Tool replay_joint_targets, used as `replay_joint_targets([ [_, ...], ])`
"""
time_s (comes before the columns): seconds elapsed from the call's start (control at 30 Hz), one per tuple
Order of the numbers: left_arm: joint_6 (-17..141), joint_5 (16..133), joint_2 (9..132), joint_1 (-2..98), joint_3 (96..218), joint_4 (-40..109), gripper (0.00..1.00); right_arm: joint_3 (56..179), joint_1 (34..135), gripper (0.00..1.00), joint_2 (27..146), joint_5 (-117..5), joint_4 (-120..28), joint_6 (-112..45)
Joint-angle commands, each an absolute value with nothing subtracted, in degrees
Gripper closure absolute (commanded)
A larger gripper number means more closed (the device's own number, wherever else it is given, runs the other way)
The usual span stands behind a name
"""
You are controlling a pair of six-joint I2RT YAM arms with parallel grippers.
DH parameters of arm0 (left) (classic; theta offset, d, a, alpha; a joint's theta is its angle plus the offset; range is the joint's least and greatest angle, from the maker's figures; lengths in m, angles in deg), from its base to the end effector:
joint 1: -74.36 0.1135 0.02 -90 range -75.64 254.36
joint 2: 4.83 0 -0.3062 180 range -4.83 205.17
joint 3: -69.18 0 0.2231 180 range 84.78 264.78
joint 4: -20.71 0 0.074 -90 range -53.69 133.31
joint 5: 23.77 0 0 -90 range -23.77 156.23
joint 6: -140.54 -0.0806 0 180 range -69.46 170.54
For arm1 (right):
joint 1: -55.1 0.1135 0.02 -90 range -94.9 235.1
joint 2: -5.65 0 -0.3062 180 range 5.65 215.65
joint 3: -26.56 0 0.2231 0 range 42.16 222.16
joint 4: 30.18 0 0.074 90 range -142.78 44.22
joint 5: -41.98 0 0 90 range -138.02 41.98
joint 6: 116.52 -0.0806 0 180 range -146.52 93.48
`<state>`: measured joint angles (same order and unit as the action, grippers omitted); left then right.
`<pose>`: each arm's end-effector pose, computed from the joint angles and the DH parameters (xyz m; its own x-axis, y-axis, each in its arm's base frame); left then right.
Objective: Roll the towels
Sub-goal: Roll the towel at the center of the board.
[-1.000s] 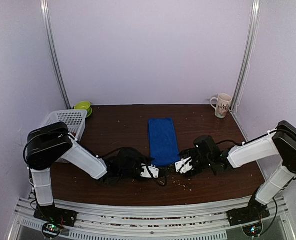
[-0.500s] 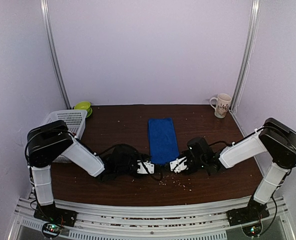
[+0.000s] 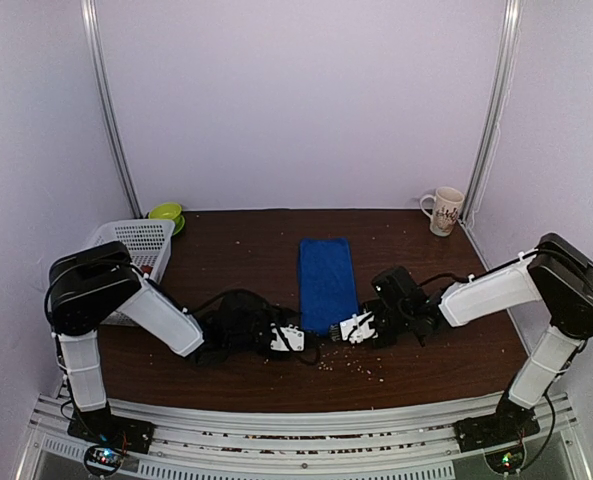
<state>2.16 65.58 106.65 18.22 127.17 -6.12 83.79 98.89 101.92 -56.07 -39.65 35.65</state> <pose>0.2253 -0.3342 0.1497 0.4505 0.6703 -0.5898 0.7346 0.0971 0.6715 0.2294 0.2356 0.1621 0.4127 -0.8173 -0.4020 -0.8293 -0.1547 -0.5369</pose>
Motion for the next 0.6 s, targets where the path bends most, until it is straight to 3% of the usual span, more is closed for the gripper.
replay_joint_targets([
  [0.0,1.1,68.0,105.7,17.0,125.5,-7.4,0.33,88.2,96.7,1.00,99.2,-67.7,-50.7,32.1],
  [0.57,1.6,65.9,108.1,16.2,127.0,-7.8,0.44,95.9,91.4,1.00,100.8,-79.5,-65.7,32.5],
])
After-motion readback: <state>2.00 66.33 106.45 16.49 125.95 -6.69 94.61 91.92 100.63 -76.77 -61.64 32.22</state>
